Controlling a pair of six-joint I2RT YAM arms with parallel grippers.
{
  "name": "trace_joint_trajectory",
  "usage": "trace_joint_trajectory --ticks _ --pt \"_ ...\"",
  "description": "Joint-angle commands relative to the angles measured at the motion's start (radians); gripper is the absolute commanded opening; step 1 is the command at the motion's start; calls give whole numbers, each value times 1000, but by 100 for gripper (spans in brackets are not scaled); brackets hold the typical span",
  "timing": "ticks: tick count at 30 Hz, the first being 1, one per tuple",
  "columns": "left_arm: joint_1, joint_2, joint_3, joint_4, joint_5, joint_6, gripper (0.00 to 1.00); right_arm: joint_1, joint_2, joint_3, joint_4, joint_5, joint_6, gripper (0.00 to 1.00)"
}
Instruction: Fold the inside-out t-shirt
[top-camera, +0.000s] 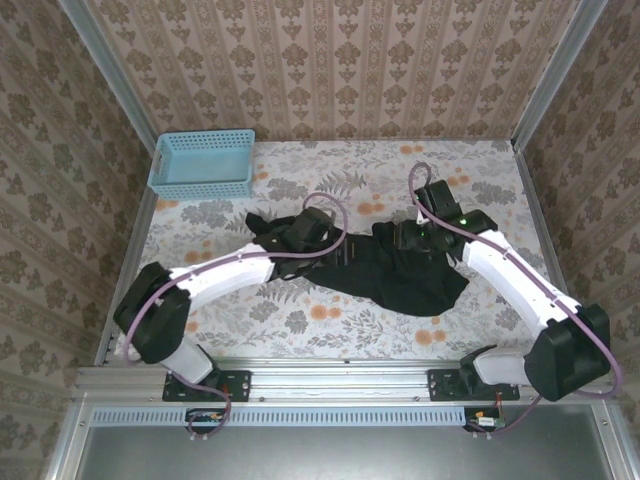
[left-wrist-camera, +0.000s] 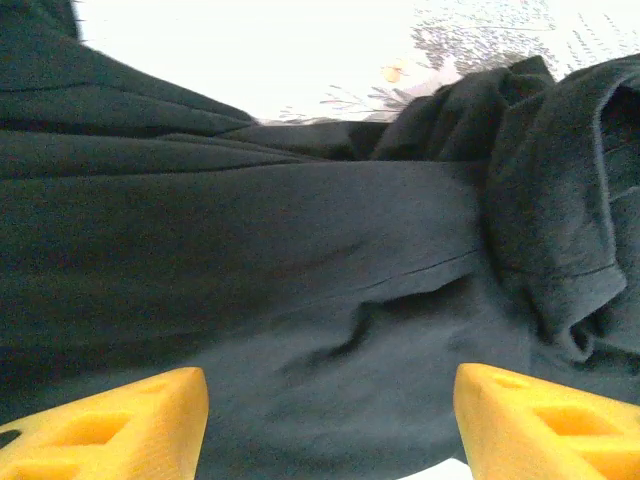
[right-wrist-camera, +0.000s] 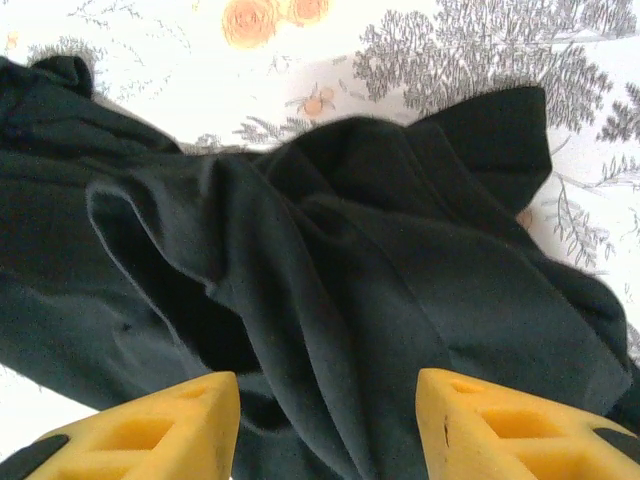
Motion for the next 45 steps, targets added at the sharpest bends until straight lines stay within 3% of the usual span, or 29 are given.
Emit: trace_joint_trajectory --ticks 1,5,17,23,27,32,38,45 --pt "-19 38 79 78 44 -62 64 -4 -20 -74 54 -70 17 51" --pt "-38 108 156 84 105 -84 62 -4 0 -115 96 -110 33 49" --pt "-82 301 355 -83 127 -98 58 -23 34 -181 147 -91 29 35" --pt "-83 318 345 -94 130 -106 39 -26 36 -178 147 -52 28 18" --pt "-80 299 314 -71 140 -96 18 -31 -8 -173 128 -4 27 2" --pt "-63 240 239 -10 154 -66 0 -67 -65 -166 91 21 19 0" --pt "-43 80 96 82 118 -5 0 -161 -134 -131 17 -12 -17 0" --pt "-16 -24 -18 169 226 63 0 -231 -61 -63 -15 -23 -32 0"
